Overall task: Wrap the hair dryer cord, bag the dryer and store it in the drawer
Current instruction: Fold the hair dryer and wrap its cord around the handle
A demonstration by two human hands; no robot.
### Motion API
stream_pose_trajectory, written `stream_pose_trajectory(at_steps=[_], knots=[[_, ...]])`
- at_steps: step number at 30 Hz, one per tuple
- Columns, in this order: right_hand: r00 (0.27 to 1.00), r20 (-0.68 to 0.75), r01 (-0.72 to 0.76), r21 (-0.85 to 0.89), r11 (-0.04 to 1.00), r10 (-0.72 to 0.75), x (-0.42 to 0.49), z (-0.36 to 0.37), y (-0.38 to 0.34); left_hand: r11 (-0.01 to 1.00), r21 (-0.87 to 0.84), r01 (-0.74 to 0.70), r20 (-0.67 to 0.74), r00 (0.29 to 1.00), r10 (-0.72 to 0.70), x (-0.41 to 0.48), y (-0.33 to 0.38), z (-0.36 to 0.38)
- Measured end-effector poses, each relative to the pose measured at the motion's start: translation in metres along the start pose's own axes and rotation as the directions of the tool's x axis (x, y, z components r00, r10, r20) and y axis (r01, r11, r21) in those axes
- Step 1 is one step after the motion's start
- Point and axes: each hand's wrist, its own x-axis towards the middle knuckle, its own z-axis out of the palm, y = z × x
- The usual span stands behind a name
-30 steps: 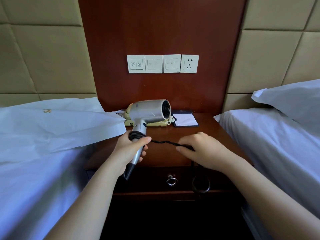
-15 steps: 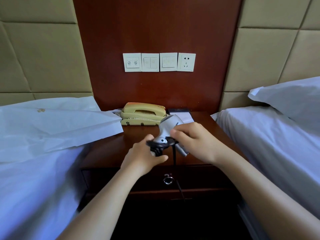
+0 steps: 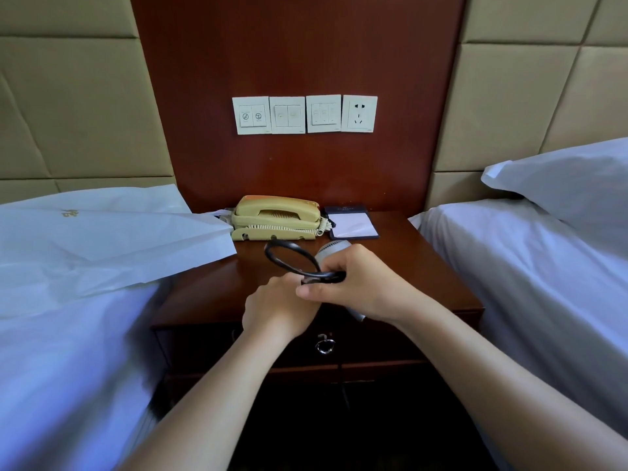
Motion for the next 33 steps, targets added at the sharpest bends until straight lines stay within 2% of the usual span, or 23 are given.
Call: stream_pose_trajectory(at_steps=[3,6,9,11,14,18,24,30,33], knots=[[0.999,-0.033,-0.035,-0.071,0.997,0.033,0.001,0.004,0.003,1.000,0.013,0.011,-0.015,1.000,-0.011,0.000,-0.001,0.001],[0.994,-0.023,-0.112,-0.075,0.991,0.110,0.003,-0.007,0.008,0.997,0.057,-0.053,-0.049,0.997,0.056,-0.002,-0.002,0.002],[0.970,0.068,-0.240,0.114,0.964,0.234,0.000,-0.020,0.010,0.990,0.092,-0.105,-0.095,0.989,0.113,0.000,-0.003,-0.002],[0.939,0.158,-0.340,0.276,0.899,0.307,-0.003,-0.025,0.010,0.989,0.102,-0.110,-0.120,0.985,0.122,0.001,-0.007,-0.005],[0.917,0.216,-0.395,0.366,0.843,0.336,-0.004,-0.026,0.014,0.981,0.145,-0.129,-0.150,0.977,0.151,0.002,-0.013,-0.009],[0.921,0.089,-0.391,0.237,0.890,0.380,0.003,-0.029,0.022,0.971,0.177,-0.162,-0.136,0.973,0.187,0.001,-0.016,-0.013],[0.928,-0.065,-0.356,0.125,0.926,0.366,0.009,-0.028,0.039,0.953,0.218,-0.211,-0.091,0.968,0.235,-0.004,-0.011,-0.015],[0.912,-0.246,-0.313,0.099,0.944,0.328,0.009,-0.030,0.043,0.934,0.231,-0.272,-0.043,0.956,0.289,-0.006,-0.007,-0.020],[0.893,-0.294,-0.322,0.116,0.940,0.342,0.010,-0.031,0.051,0.929,0.218,-0.298,0.006,0.953,0.304,-0.008,-0.007,-0.021]])
